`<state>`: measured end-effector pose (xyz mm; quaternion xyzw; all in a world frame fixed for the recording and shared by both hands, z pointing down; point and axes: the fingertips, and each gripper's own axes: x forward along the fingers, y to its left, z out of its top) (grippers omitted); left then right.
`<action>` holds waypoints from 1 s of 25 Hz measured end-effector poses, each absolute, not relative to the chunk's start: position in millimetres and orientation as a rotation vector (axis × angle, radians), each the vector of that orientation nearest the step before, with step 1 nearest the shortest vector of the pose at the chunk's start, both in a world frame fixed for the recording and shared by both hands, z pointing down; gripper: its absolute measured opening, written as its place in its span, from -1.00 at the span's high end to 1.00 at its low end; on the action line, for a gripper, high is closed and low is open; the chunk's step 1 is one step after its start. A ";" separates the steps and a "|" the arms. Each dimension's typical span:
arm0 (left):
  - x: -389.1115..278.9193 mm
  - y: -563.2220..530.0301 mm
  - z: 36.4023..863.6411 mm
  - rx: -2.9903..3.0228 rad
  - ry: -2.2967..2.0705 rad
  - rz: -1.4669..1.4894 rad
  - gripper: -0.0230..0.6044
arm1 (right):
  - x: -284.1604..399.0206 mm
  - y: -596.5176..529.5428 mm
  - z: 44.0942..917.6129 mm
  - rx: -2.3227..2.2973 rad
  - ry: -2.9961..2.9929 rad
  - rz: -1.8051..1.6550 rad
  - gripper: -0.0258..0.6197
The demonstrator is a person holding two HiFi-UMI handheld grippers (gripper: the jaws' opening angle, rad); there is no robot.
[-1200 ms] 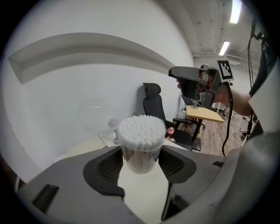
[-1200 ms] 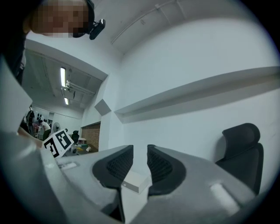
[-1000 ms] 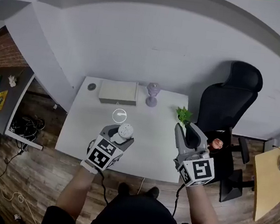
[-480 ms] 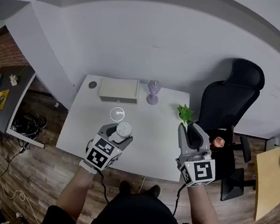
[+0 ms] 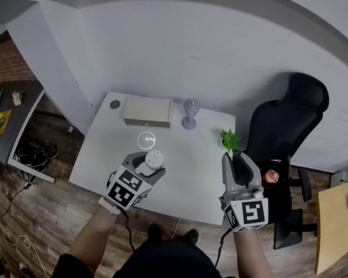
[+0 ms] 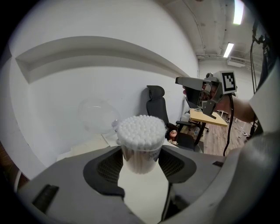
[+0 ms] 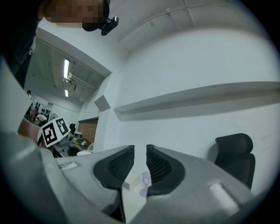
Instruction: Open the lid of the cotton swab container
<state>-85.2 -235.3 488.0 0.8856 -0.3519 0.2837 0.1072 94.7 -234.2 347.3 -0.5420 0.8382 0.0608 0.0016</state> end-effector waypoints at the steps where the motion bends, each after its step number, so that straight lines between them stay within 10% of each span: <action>1: -85.0 -235.7 487.9 2.607 -1.037 0.834 0.13 | 94.8 -234.1 347.4 -1.695 2.634 0.196 0.66; 25: -73.1 -232.6 491.3 2.591 -1.045 0.843 0.13 | 107.3 -233.3 350.7 -1.666 2.642 0.190 0.70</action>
